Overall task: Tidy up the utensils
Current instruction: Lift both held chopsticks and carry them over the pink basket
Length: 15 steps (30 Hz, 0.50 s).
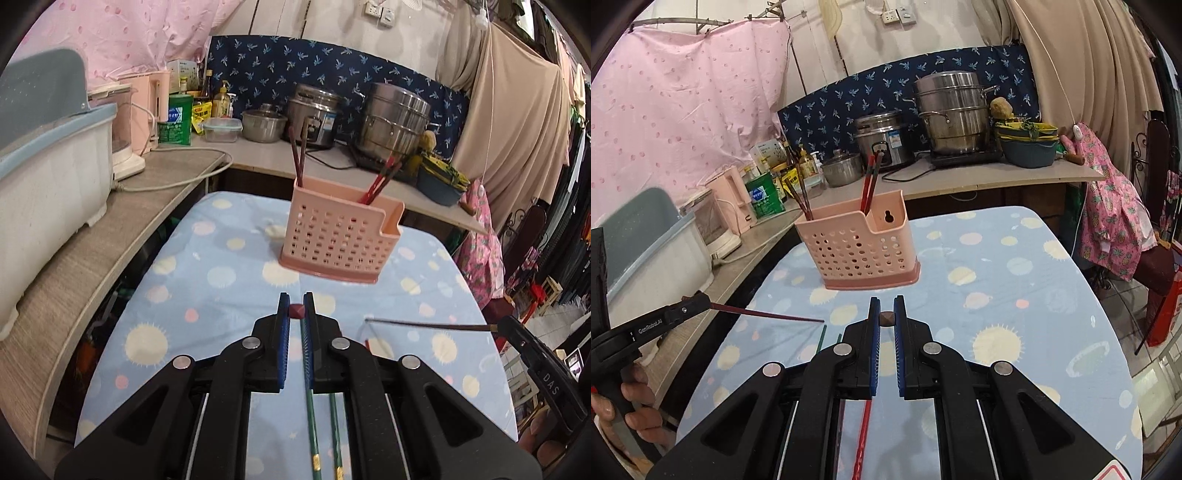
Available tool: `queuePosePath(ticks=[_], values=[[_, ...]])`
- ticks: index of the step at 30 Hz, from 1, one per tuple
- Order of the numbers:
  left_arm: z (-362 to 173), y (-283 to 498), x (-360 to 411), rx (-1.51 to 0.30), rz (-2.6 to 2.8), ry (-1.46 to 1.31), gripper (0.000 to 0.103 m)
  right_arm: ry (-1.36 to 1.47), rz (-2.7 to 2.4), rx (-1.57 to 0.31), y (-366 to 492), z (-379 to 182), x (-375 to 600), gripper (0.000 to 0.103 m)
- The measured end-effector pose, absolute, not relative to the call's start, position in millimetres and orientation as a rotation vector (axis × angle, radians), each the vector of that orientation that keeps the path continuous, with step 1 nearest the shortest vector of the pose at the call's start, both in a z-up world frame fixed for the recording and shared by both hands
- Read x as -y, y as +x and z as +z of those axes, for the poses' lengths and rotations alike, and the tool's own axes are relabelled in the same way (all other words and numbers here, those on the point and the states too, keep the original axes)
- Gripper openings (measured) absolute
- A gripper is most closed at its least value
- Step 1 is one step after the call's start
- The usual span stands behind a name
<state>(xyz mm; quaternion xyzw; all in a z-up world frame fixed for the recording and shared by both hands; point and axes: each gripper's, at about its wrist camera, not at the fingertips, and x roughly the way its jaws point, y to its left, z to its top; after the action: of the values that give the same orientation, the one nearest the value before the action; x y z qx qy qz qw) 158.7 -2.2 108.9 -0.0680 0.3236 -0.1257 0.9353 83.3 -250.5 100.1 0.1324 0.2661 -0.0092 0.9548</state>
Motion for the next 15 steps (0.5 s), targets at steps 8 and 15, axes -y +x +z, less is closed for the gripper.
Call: queuePosePath(ticks=[8, 15], values=[[140.2, 184.7, 11.9, -0.606, -0.259, -0.142, 0.007, 0.306, -0.017, -0.482, 105.9, 125.5, 262.9, 0.007], [175.0, 210.2, 20.4, -0.546, -0.267, -0.150, 0.007, 0.304, -0.007, -0.421, 130.5, 155.9, 269.6, 0.007]])
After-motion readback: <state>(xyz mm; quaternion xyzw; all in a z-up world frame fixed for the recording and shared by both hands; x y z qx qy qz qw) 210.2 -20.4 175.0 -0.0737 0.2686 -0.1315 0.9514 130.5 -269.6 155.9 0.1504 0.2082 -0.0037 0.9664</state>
